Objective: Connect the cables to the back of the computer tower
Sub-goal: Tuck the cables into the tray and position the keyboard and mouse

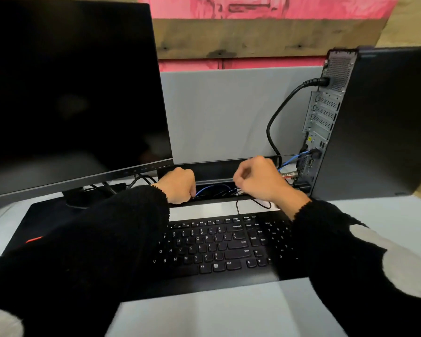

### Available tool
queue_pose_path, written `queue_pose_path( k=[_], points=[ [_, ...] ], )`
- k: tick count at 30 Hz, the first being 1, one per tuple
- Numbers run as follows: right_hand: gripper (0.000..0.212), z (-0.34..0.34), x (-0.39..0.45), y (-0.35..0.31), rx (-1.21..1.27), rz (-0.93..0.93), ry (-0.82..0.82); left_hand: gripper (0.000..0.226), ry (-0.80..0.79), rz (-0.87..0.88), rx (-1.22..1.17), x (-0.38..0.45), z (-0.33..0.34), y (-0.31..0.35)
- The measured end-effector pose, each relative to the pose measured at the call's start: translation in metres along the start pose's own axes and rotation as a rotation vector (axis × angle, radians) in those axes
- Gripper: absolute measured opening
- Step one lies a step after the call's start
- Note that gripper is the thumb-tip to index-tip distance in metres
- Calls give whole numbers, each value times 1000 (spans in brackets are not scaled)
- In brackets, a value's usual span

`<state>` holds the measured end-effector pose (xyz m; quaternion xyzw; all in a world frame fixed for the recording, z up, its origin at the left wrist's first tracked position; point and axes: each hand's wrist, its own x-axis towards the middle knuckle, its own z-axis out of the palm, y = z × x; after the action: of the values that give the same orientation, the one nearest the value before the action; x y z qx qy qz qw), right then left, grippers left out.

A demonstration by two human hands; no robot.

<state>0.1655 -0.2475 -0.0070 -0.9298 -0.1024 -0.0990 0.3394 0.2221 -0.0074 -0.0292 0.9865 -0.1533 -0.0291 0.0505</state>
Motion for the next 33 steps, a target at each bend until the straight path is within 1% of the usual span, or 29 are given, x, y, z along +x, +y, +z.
queue_pose_path(
  k=[4, 6, 7, 8, 10, 11, 12, 14, 15, 16, 17, 19, 21, 22, 25, 28, 30, 32, 33],
  points=[
    [16, -32, -35, 19, -95, -52, 201, 25, 103, 60, -69, -20, -3, 21],
    [11, -39, -51, 32, -146, -9, 247, 30, 64, 77, -61, -29, -4, 36],
    [8, -42, -57, 40, -166, 21, 234, 31, 28, 77, -42, -33, -5, 43],
    [9, -43, -63, 47, -184, 56, 194, 32, -5, 69, -22, -37, -7, 49],
    [22, -47, -72, 56, -203, 122, 77, 42, -32, 32, 1, -44, -12, 61],
    [28, -49, -76, 57, -212, 138, 27, 49, 11, 22, -5, -47, -14, 66],
    [33, -51, -80, 57, -222, 145, -9, 49, 95, 48, -25, -51, -15, 72],
    [38, -53, -85, 56, -250, 143, -39, 30, 273, 202, -143, -55, -14, 87],
    [38, -54, -86, 56, -272, 137, -39, 22, 305, 291, -195, -56, -13, 95],
    [38, -54, -89, 56, -301, 136, -32, 19, 291, 362, -206, -55, -12, 104],
    [37, -54, -91, 58, -328, 138, -21, 20, 243, 405, -176, -53, -11, 112],
    [36, -54, -97, 60, -381, 138, -4, 24, 123, 439, -66, -47, -9, 123],
    [37, -55, -103, 63, -447, 132, -2, 25, 47, 416, -9, -40, -4, 129],
    [36, -56, -105, 64, -496, 129, -7, 25, 45, 387, 2, -37, -1, 130],
    [41, -57, -107, 70, -634, 142, -31, 27, 104, 292, 55, -32, 7, 132],
    [42, -55, -110, 77, -623, 154, -5, 22, 128, 214, 84, -28, 9, 127],
    [40, -55, -111, 79, -601, 156, -8, 20, 154, 176, 170, -25, 8, 124],
    [38, -55, -112, 76, -605, 154, -29, 22, 207, 112, 231, -24, 7, 115],
    [39, -54, -112, 75, -614, 152, -34, 22, 229, 61, 223, -23, 6, 107]
  ],
)
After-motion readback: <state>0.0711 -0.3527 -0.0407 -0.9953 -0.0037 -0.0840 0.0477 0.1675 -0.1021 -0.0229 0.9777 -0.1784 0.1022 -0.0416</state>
